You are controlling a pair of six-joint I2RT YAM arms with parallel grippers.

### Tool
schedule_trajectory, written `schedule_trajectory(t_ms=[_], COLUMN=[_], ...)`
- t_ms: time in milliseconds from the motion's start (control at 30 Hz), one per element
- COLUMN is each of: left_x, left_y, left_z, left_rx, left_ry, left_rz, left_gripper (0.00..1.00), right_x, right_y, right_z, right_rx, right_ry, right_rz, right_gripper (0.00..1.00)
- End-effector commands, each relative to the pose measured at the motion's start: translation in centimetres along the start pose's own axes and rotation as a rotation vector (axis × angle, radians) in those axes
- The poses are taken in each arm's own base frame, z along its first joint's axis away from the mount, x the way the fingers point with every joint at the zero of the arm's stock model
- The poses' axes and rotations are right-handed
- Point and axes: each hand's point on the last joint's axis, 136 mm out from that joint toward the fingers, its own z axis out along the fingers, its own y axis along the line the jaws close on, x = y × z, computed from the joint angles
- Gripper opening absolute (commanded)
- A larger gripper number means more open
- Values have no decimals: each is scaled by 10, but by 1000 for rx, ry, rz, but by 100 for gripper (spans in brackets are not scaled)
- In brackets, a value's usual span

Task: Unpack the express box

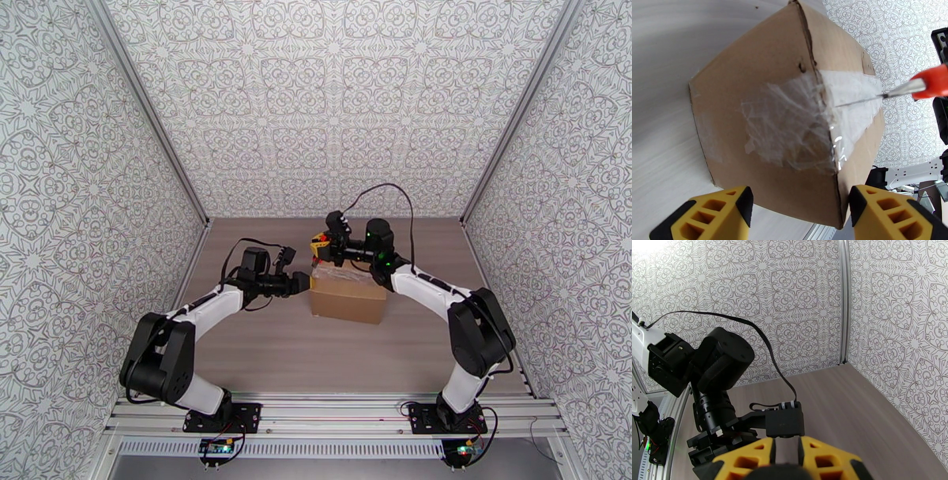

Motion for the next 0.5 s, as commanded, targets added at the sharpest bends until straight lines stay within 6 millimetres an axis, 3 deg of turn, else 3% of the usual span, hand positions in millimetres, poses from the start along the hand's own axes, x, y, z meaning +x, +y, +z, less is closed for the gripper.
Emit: schedule_trajectory(t_ms=[0,467], left_x=[-6,-1], left_y=[3,14], left_z=[1,2], left_rx=[6,-28], left_ry=[-8,-20], left_rz=[13,-11], left_gripper=[69,67], right_x=[17,13], right_y=[2,12], right_z=[4,1], right_rx=[4,-9], right_ry=[23,-22], right_rz=[5,22], right_gripper=[0,0])
